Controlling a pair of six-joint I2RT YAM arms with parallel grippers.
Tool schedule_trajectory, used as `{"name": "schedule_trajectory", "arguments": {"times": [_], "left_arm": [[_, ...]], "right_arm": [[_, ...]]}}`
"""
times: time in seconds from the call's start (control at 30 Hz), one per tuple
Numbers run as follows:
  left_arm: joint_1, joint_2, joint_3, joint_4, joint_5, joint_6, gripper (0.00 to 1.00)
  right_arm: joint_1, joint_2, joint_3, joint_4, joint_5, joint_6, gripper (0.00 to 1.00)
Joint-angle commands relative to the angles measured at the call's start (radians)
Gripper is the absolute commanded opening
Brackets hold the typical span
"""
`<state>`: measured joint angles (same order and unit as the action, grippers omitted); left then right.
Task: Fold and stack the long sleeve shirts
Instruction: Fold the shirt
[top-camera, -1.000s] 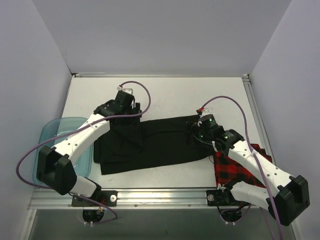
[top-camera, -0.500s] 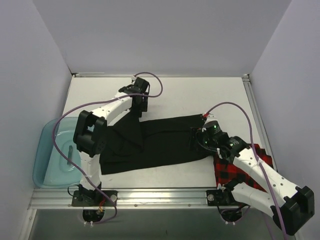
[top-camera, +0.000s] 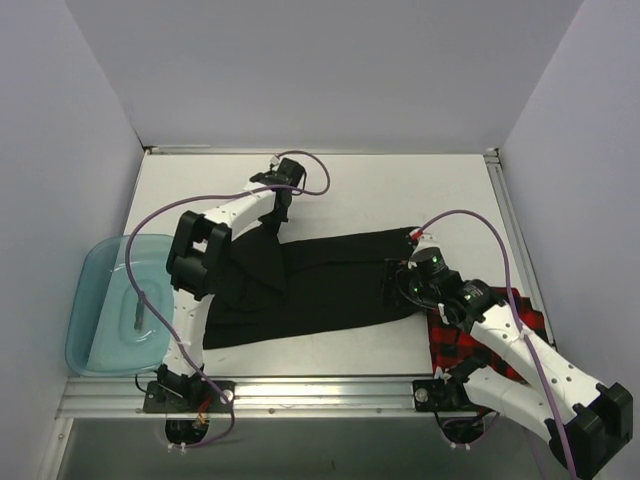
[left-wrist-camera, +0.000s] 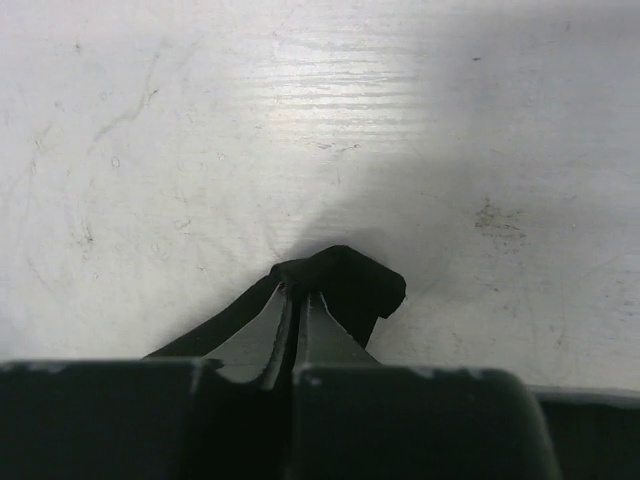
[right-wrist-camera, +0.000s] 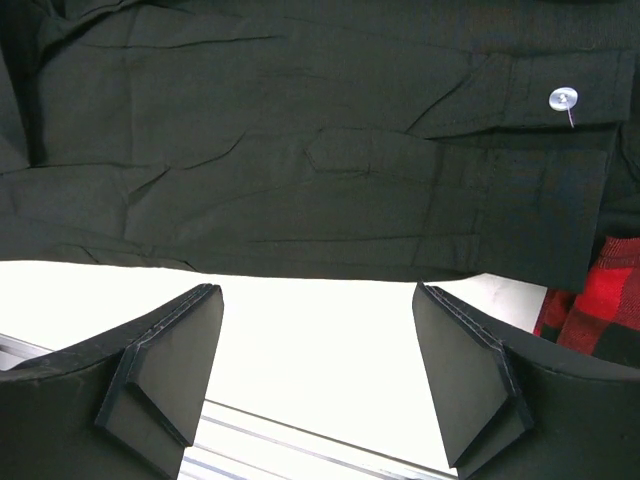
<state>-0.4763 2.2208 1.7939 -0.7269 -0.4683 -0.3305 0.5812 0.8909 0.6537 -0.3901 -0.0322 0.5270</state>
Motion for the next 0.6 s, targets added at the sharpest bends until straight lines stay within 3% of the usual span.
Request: {"name": "schedule_trajectory", "arguments": {"times": [0.0,0.13,0.27,0.57], "left_arm": [[-0.025,-0.145,0.021,-0.008,-0.018,0.048,0.0],[-0.09,-0.317,-0.04,0.0,0.016,0.084,0.0],[-0.188,-0.539,-0.209,0.058,0.108,0.111,0.0],[-0.527,-0.84,-0.554,0.202,0.322,0.17,0.0]], "right_arm": [[-0.007,-0.012,0.004,-0.015,0.025,0.008,0.78],[-0.007,-0.032,0.017,-0.019,0.029,0.004,0.77],[-0.007,-0.087,0.037,-0.052,0.093,-0.002,0.77],[-0.007,-0.271,0.037,-0.125,0.164,0.01,0.77]]}}
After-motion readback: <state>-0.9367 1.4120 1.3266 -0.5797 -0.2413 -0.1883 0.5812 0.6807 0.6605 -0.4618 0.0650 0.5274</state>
